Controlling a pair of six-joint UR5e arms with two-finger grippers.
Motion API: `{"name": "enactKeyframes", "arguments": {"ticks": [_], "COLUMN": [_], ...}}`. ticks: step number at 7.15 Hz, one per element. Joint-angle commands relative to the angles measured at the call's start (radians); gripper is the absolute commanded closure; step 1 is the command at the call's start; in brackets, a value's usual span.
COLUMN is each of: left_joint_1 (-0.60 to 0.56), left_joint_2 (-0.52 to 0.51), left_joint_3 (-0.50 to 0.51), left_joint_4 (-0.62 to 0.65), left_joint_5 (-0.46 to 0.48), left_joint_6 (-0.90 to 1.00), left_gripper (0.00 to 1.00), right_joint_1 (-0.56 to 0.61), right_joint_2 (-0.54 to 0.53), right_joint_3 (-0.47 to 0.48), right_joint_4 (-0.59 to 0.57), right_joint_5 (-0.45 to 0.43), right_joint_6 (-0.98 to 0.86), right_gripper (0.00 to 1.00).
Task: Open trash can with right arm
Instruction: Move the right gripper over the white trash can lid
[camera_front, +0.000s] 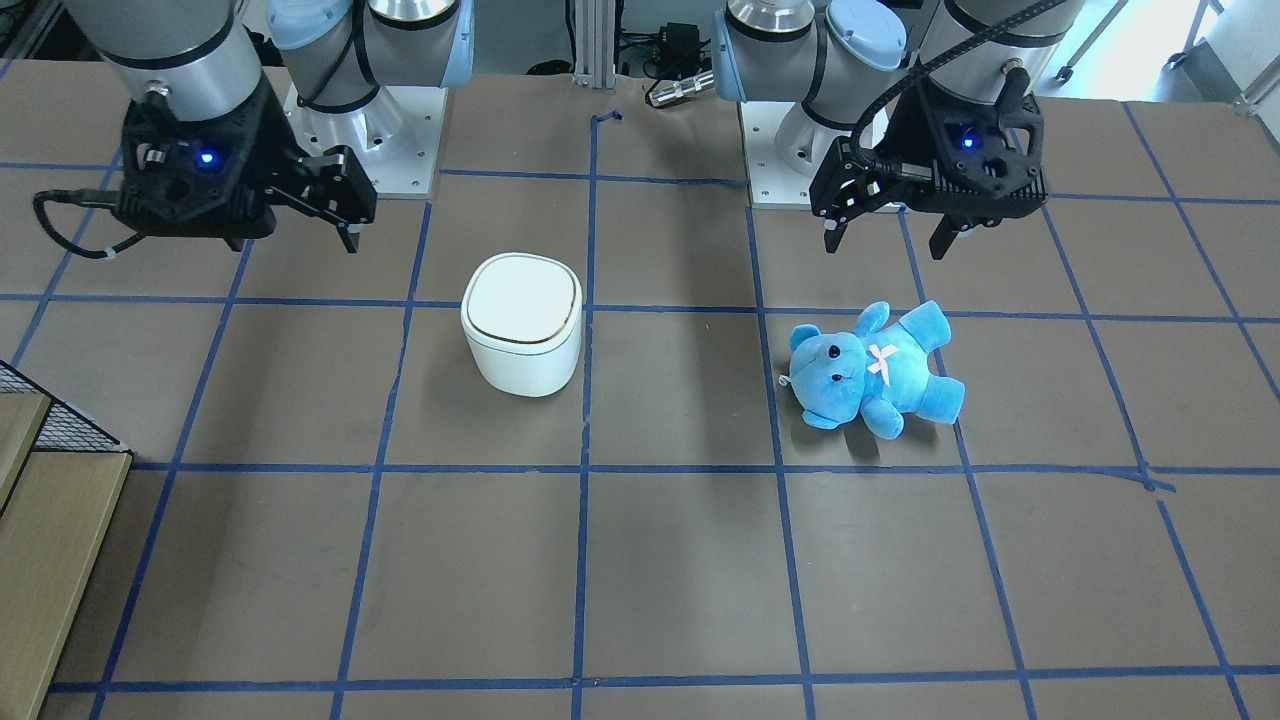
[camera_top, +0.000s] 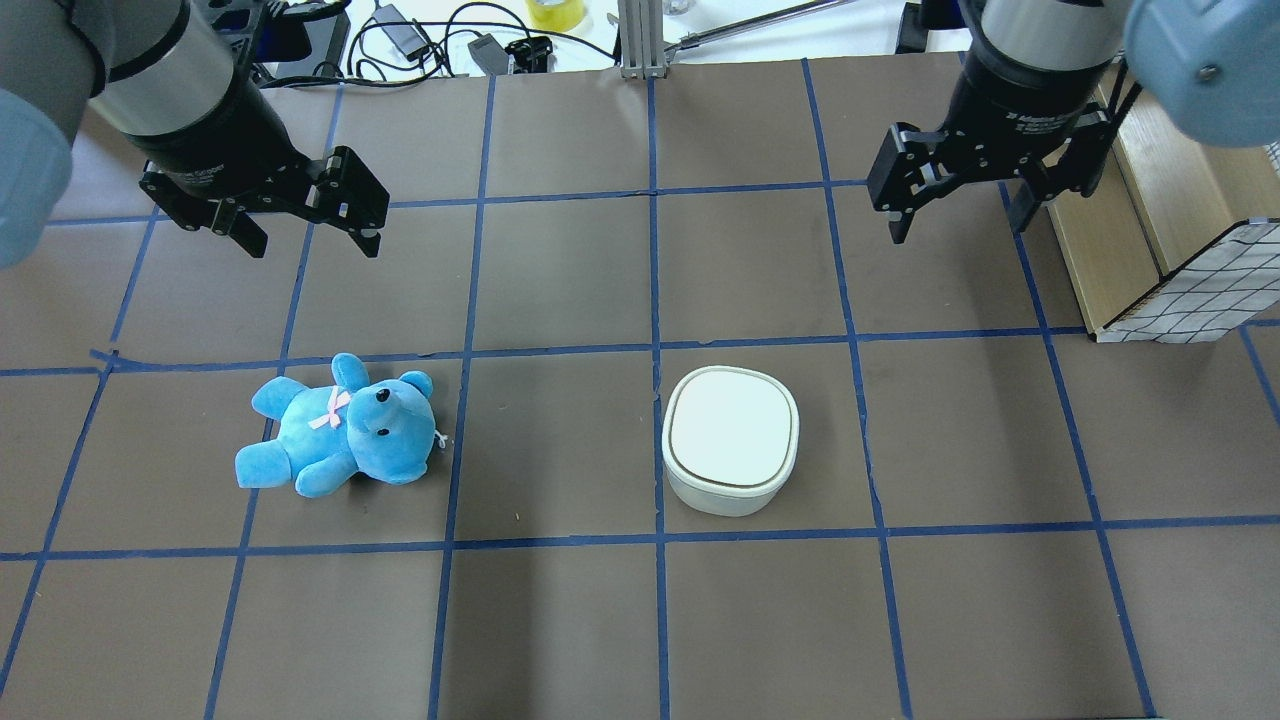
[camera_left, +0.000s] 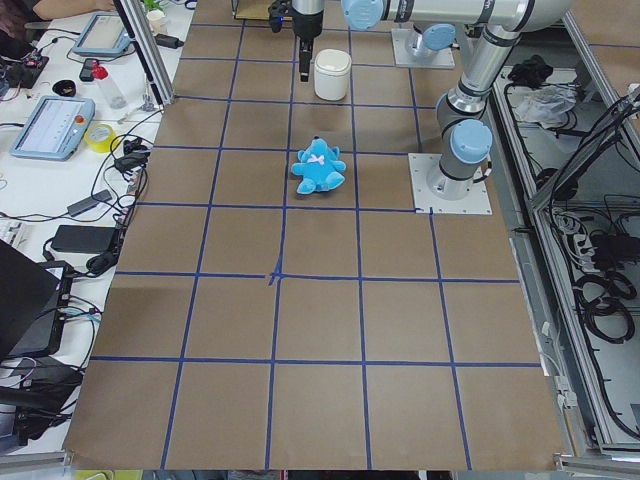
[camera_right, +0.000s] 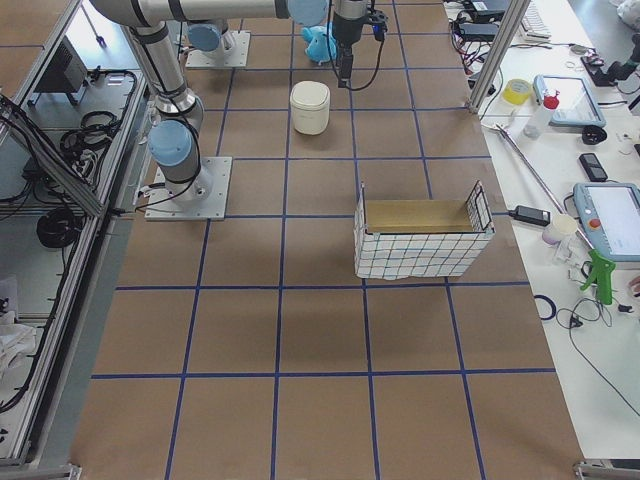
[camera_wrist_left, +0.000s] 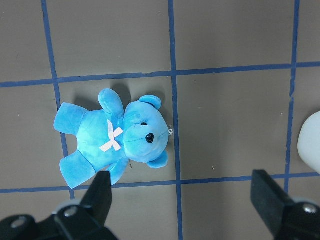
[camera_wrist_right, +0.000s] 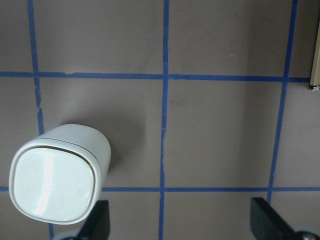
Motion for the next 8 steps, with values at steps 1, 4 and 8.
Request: {"name": "enactKeyframes", "arguments": {"ticks": [1, 4, 8], "left_joint_1": [0.0, 0.0, 0.0], "left_joint_2": [0.0, 0.0, 0.0], "left_joint_3": [0.0, 0.0, 0.0], "left_joint_4": [0.0, 0.0, 0.0], "left_joint_5": [-0.001, 0.001, 0.001], "left_joint_6": [0.0, 0.0, 0.0], "left_gripper": [0.0, 0.0, 0.0], "right_joint_1": [0.158, 0.206, 0.225], "right_joint_2": [0.035, 0.034, 0.046], "right_joint_3": [0.006, 0.04, 0.194], "right_joint_4": [-0.159, -0.062, -0.139], "right_joint_5": [-0.015, 0.033, 0.121], "right_joint_6": [0.146, 0.351, 0.367], "right_gripper": [0.14, 1.0, 1.0]}}
